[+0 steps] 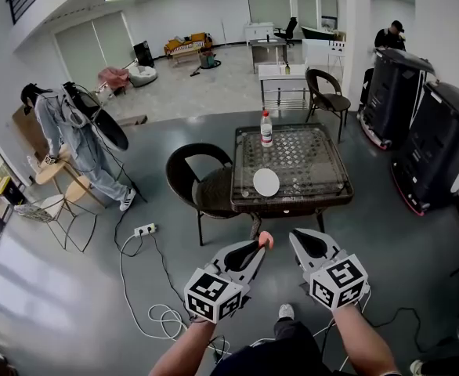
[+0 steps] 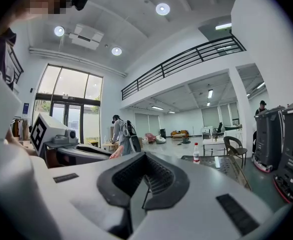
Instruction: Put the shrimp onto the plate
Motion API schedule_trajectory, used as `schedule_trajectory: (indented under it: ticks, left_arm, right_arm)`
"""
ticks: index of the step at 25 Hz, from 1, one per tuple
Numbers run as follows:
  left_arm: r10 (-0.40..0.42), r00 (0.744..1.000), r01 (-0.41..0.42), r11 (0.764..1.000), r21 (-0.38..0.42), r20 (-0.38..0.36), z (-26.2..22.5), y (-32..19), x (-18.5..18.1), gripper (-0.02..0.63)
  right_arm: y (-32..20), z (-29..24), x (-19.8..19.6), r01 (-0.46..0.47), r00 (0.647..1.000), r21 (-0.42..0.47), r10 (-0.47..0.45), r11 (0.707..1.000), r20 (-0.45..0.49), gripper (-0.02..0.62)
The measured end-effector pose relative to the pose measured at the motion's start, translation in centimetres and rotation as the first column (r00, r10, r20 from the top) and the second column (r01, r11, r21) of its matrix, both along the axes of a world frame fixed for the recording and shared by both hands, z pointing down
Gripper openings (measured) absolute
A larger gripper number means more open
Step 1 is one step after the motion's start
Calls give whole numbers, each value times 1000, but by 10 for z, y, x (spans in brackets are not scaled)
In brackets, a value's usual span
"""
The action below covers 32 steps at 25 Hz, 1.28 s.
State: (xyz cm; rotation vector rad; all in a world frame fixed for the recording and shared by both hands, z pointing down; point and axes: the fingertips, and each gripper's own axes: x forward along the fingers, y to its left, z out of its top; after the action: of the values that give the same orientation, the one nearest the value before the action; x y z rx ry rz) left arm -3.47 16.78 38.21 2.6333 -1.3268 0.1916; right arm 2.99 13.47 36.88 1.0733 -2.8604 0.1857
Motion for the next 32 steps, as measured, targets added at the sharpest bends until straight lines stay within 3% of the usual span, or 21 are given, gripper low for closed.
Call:
schedule_trajectory:
  ticks: [17, 32]
  left_arm:
    - [-100, 994, 102, 993, -51, 34, 10, -132, 11, 60]
    - [-171, 985, 173, 982, -71, 34, 25, -210, 8, 60]
  right_arm:
    - [-138, 5, 12, 102, 995, -3, -102, 995, 19, 6]
    - [-215, 23, 8, 159, 987, -34, -158, 987, 17, 6]
